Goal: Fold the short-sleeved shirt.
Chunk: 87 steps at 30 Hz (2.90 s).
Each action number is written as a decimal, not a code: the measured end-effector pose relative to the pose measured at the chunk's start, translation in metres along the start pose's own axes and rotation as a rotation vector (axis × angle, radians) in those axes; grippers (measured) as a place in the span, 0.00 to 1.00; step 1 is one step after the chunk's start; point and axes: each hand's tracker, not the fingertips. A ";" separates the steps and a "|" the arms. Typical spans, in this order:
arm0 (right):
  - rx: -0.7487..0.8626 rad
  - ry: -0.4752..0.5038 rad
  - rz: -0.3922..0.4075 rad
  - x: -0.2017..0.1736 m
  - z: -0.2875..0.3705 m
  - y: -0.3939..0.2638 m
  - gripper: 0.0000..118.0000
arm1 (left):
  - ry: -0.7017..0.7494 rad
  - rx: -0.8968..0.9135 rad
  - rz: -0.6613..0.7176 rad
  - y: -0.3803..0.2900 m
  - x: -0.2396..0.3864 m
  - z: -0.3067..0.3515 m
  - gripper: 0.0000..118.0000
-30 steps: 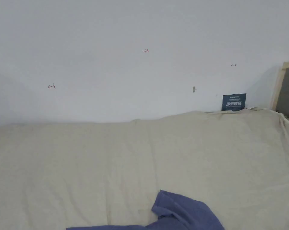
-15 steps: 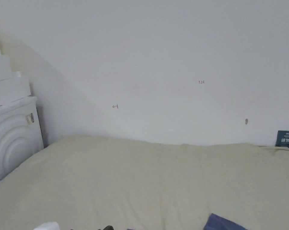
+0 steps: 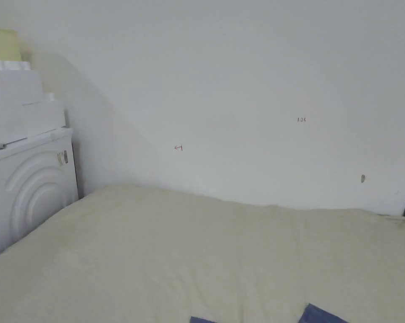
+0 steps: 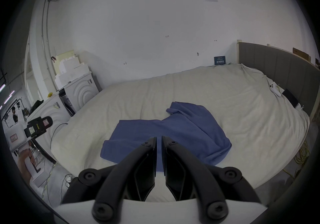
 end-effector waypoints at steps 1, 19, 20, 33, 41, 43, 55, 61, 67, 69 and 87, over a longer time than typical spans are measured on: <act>-0.005 -0.003 -0.008 0.003 0.000 -0.002 0.05 | 0.014 -0.030 0.019 -0.002 0.002 0.001 0.07; -0.007 -0.030 -0.025 0.005 0.000 -0.007 0.03 | -0.091 -0.072 0.131 -0.002 0.014 -0.001 0.04; -0.005 -0.040 -0.016 0.004 0.000 -0.007 0.04 | -0.091 -0.074 0.122 -0.002 0.015 -0.002 0.04; -0.031 -0.033 -0.017 0.009 -0.005 -0.011 0.04 | -0.110 -0.164 0.072 -0.009 0.028 -0.037 0.04; -0.070 -0.056 -0.063 0.033 -0.022 -0.018 0.04 | -0.122 -0.244 0.032 -0.006 0.033 -0.113 0.04; -0.081 -0.063 -0.084 0.040 -0.028 -0.020 0.04 | -0.126 -0.267 0.035 -0.007 0.034 -0.140 0.04; -0.183 -0.141 -0.149 0.082 -0.050 -0.033 0.04 | -0.081 -0.590 0.051 -0.060 0.024 -0.368 0.64; -0.217 -0.180 -0.200 0.103 -0.056 -0.040 0.04 | -0.098 -0.590 -0.036 -0.088 0.022 -0.398 0.73; -0.233 -0.174 -0.212 0.109 -0.069 -0.045 0.04 | -0.092 -0.573 -0.246 -0.086 0.058 -0.384 0.08; -0.237 -0.172 -0.176 0.109 -0.072 -0.040 0.05 | -0.046 -0.614 -0.252 -0.091 0.064 -0.389 0.08; -0.458 -0.127 0.058 0.220 -0.370 0.090 0.66 | -0.078 -0.757 -0.096 -0.080 0.049 -0.411 0.08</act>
